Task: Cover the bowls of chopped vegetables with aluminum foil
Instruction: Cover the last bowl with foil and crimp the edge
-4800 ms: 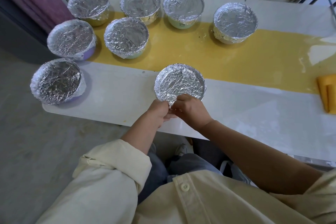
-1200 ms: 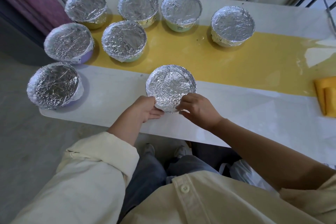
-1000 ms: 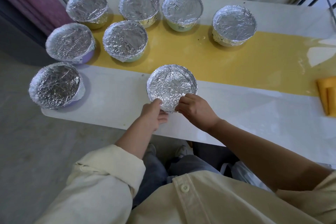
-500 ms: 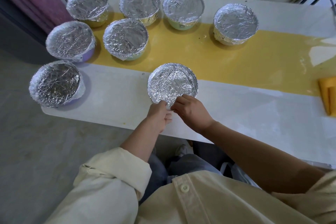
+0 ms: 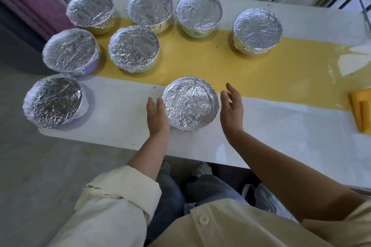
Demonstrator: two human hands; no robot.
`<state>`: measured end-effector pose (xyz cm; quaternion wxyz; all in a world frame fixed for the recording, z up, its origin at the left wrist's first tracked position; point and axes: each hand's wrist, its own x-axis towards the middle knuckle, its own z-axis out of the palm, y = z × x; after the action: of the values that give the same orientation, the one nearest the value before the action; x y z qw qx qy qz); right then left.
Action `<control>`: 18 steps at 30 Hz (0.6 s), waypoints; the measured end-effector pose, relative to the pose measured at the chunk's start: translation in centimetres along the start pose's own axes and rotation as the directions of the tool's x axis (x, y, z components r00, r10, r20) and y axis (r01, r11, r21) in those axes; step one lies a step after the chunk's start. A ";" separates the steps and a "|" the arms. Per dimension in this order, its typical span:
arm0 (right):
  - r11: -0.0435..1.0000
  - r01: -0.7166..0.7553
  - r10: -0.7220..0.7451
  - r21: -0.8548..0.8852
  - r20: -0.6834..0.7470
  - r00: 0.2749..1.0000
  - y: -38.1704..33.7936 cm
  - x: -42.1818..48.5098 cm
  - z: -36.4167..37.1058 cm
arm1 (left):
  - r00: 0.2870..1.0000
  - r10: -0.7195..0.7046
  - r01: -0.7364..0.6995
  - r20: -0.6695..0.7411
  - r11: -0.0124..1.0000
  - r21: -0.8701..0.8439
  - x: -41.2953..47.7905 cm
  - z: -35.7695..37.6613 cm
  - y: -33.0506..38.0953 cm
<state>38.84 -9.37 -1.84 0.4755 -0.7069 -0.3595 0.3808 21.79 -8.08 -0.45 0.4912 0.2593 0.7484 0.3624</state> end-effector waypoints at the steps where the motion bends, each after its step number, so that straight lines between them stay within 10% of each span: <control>1: 0.979 -0.168 0.166 0.114 0.025 0.986 0.1 0.6 0.4 | 1.000 0.028 -0.028 -0.006 0.999 -0.035 0.1 0.2 0.2; 18: 0.876 -0.363 0.334 0.317 0.146 0.931 2.0 2.0 3.7 | 0.983 0.150 -0.166 -0.106 0.973 -0.159 2.6 2.9 -1.8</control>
<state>36.79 -6.77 -5.07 0.4972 -0.6505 -0.1758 0.5465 23.42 -6.36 -4.08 0.4454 0.2587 0.7144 0.4736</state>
